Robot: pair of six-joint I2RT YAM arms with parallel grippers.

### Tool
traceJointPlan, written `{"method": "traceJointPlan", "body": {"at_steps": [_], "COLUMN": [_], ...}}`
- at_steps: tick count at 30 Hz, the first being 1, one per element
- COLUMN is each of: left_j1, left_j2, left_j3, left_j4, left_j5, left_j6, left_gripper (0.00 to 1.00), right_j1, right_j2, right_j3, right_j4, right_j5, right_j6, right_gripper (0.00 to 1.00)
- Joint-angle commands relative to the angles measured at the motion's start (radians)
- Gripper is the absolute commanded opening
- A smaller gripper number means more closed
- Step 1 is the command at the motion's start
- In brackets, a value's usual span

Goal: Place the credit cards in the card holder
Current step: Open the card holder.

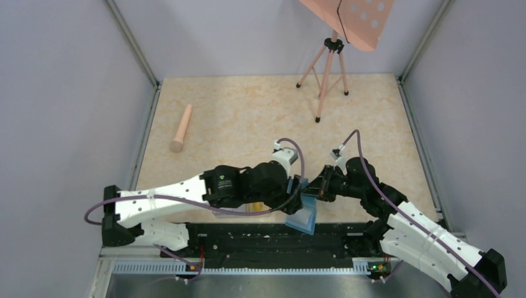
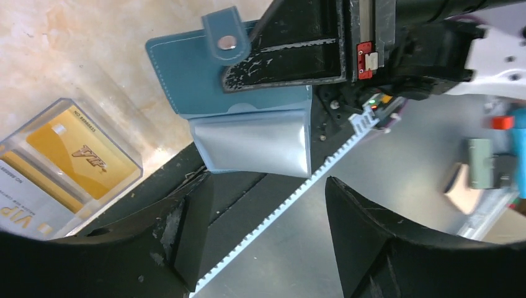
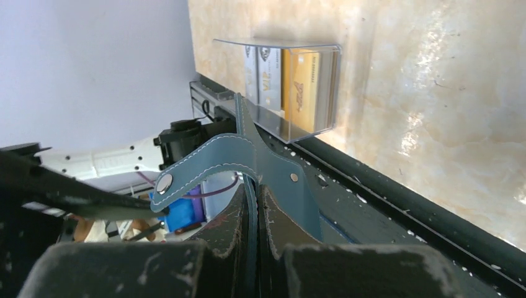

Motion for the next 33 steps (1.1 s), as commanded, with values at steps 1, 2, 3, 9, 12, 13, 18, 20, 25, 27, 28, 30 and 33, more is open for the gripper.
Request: {"method": "traceJointPlan", "body": {"at_steps": [1,2,3,9,12,13,18,20,25,27,28,30,33], "left_j1": [-0.079,-0.095,-0.112,-0.194,-0.207,-0.209,-0.209,-0.208,-0.193,-0.178,-0.172,-0.154,-0.127], "left_j2": [0.162,0.199,0.233,0.379,0.436,0.448,0.445,0.424,0.355,0.332,0.322,0.301,0.278], "left_j3": [0.136,0.160,0.184,0.261,0.289,0.298,0.302,0.287,0.214,0.187,0.174,0.157,0.143], "left_j4": [-0.172,-0.185,-0.194,-0.213,-0.262,-0.283,-0.360,-0.370,-0.322,-0.312,-0.308,-0.302,-0.288], "left_j5": [-0.156,-0.166,-0.176,-0.228,-0.254,-0.264,-0.337,-0.356,-0.352,-0.354,-0.354,-0.361,-0.367], "left_j6": [0.040,0.029,0.024,-0.049,-0.086,-0.099,-0.156,-0.161,-0.159,-0.170,-0.174,-0.176,-0.163], "left_gripper": [0.72,0.72,0.72,0.74,0.74,0.73,0.67,0.67,0.67,0.67,0.67,0.67,0.68], "right_j1": [-0.009,-0.009,-0.009,-0.009,-0.009,-0.010,-0.009,-0.009,-0.010,-0.009,-0.009,-0.010,-0.010], "right_j2": [0.015,0.017,0.017,0.009,0.005,0.004,0.003,0.003,-0.002,-0.003,-0.005,-0.016,-0.040], "right_j3": [0.069,0.070,0.071,0.065,0.061,0.059,0.060,0.057,0.052,0.051,0.051,0.042,0.032], "right_j4": [-0.029,-0.032,-0.035,-0.047,-0.046,-0.046,-0.048,-0.046,-0.046,-0.046,-0.044,-0.030,-0.023], "right_j5": [0.035,0.036,0.038,0.044,0.043,0.041,0.028,0.022,0.009,0.000,-0.008,-0.025,-0.039], "right_j6": [-0.003,-0.002,0.000,0.006,0.007,0.007,0.000,-0.002,-0.007,-0.011,-0.013,-0.013,-0.013], "right_gripper": [0.00,0.00,0.00,0.00,0.00,0.00,0.00,0.00,0.00,0.00,0.00,0.00,0.00]}}
